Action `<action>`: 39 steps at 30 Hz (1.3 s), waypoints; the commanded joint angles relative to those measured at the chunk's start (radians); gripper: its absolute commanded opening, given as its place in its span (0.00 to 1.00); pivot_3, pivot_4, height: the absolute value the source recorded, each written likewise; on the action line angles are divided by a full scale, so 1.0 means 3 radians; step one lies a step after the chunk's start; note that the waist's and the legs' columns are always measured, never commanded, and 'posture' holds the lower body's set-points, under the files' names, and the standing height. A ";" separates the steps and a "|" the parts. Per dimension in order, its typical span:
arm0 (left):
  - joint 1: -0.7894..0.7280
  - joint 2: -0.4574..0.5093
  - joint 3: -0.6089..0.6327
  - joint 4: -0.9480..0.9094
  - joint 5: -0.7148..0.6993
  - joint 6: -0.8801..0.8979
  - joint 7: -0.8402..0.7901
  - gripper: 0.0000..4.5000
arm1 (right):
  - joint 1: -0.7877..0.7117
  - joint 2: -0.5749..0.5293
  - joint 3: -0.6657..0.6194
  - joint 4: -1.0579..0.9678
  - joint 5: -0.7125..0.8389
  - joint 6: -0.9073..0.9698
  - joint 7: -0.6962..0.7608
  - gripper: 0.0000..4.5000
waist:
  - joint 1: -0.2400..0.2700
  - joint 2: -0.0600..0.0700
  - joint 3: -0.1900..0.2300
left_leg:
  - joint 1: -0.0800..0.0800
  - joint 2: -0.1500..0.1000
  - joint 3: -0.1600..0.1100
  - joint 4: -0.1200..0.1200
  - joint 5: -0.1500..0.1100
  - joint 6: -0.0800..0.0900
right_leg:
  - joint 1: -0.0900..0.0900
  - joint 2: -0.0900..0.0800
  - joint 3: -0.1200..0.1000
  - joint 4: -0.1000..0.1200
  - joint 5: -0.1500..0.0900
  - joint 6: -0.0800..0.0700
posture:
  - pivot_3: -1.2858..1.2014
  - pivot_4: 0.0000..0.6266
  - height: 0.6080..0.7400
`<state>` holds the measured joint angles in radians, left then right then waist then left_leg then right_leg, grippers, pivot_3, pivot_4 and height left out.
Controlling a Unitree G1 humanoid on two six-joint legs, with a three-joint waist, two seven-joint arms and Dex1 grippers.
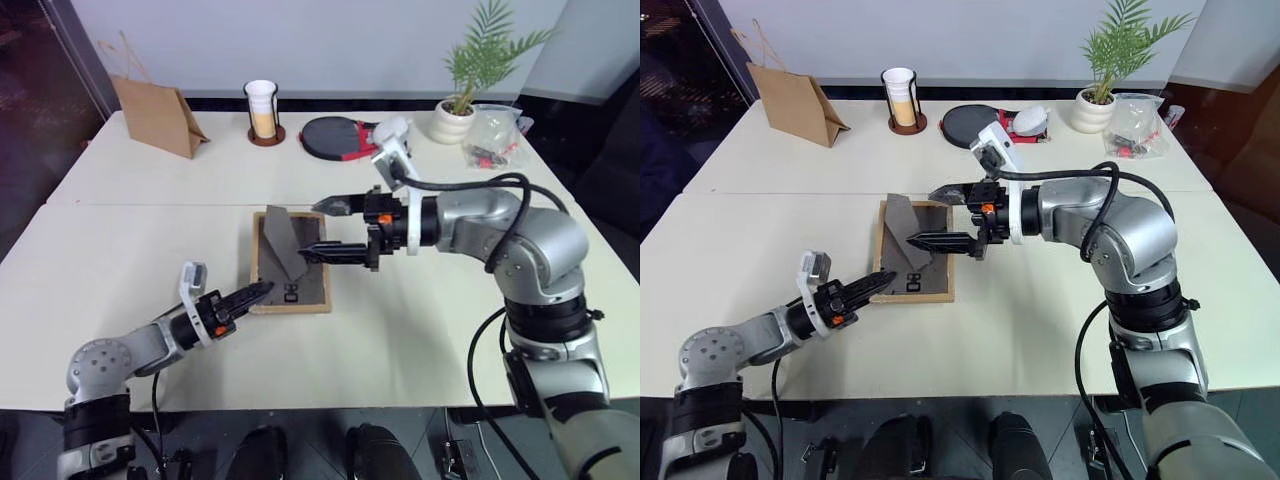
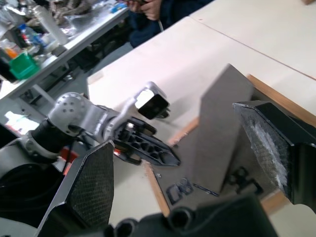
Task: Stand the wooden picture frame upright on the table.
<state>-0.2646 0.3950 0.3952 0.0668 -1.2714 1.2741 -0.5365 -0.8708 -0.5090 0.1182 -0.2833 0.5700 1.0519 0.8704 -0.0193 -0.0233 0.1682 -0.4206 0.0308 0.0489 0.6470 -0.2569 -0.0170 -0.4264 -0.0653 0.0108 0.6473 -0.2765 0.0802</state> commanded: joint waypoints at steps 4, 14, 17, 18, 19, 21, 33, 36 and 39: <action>-0.0079 -0.0040 -0.0028 -0.0359 -0.0254 0.0060 0.0115 0.23 | -0.0027 0.0102 0.0408 0.0613 -0.0406 -0.0622 0.0088 0.99 | -0.0002 0.0000 0.0000 | -0.0001 -0.0001 0.0001 0.0001 0.0000 0.0000 | 0.0000 0.0000 0.0000 0.0000 0.0004 0.0007 | 0.52 0.24 1.00; -0.0022 -0.0106 -0.0032 -0.0334 -0.0270 -0.0033 0.0268 0.23 | -0.0114 0.0219 0.0448 0.0559 -0.0374 -0.0627 0.0235 0.99 | 0.0007 0.0000 0.0000 | -0.0006 -0.0001 0.0001 0.0004 0.0001 0.0001 | -0.0002 0.0003 -0.0002 0.0001 0.0006 0.0010 | 0.52 0.24 1.00; -0.0060 -0.0107 -0.0005 -0.0236 -0.0255 -0.0075 0.0287 0.23 | -0.0041 0.0131 0.0361 0.0240 -0.0240 -0.0459 0.0243 0.99 | 0.0010 0.0000 0.0000 | -0.0007 -0.0001 0.0001 0.0005 0.0001 0.0001 | -0.0002 0.0003 -0.0002 0.0000 0.0006 0.0010 | 0.52 0.24 1.00; -0.0079 -0.0103 0.0004 -0.0206 -0.0255 -0.0085 0.0298 0.23 | -0.0021 0.0104 0.0331 0.0149 -0.0197 -0.0401 0.0235 0.99 | 0.0012 0.0000 0.0000 | -0.0007 -0.0001 0.0001 0.0005 0.0001 0.0001 | -0.0002 0.0003 -0.0002 0.0000 0.0006 0.0010 | 0.52 0.24 1.00; -0.0100 -0.0098 0.0013 -0.0181 -0.0264 -0.0090 0.0309 0.23 | -0.0006 0.0080 0.0294 0.0072 -0.0155 -0.0343 0.0222 0.99 | 0.0014 0.0000 0.0000 | -0.0007 -0.0001 0.0000 0.0005 0.0001 0.0001 | -0.0002 0.0003 -0.0003 0.0000 0.0006 0.0010 | 0.52 0.24 1.00; -0.0140 -0.0086 0.0020 -0.0141 -0.0274 -0.0097 0.0333 0.23 | 0.0025 0.0030 0.0241 -0.0055 -0.0091 -0.0254 0.0187 0.99 | 0.0019 0.0000 0.0000 | -0.0009 -0.0002 0.0000 0.0007 0.0001 0.0001 | -0.0002 0.0003 -0.0003 0.0000 0.0006 0.0010 | 0.52 0.24 1.00; -0.0249 -0.0058 -0.0007 -0.0352 -0.0823 0.0019 0.0758 0.23 | 0.0299 -0.0935 0.0543 0.0266 -0.1541 -0.2272 0.0074 0.99 | 0.0027 0.0000 0.0000 | -0.0010 -0.0003 0.0001 0.0011 0.0001 0.0002 | -0.0002 0.0008 -0.0003 0.0000 0.0006 0.0010 | 0.52 0.24 1.00; -0.0223 -0.0022 -0.0037 -0.0396 -0.0998 0.0006 0.0892 0.23 | 0.0359 -0.1023 0.0514 0.0581 -0.1958 -0.3292 -0.0116 0.99 | 0.0011 0.0000 0.0000 | -0.0011 -0.0003 0.0002 0.0012 0.0001 0.0002 | -0.0002 0.0011 -0.0003 0.0000 0.0006 0.0012 | 0.52 0.24 1.00; -0.0207 -0.0009 -0.0091 -0.0459 -0.1217 -0.0035 0.1069 0.23 | 0.0362 -0.1018 0.0623 0.1043 -0.2566 -0.4585 -0.0558 0.99 | 0.0000 0.0000 0.0000 | -0.0006 0.0000 0.0005 0.0013 0.0002 0.0001 | -0.0002 0.0018 0.0001 0.0006 0.0006 0.0013 | 0.52 0.24 1.00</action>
<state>-0.3233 0.3840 0.3668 -0.0250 -1.5643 1.2774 -0.2295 -0.7525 -0.8101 0.3029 -0.0054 -0.1115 -0.1310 0.7725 -0.0194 -0.0233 0.1683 -0.4223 0.0310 0.0504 0.6513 -0.2560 -0.0171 -0.4268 -0.0593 0.0113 0.6495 -0.2747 0.0841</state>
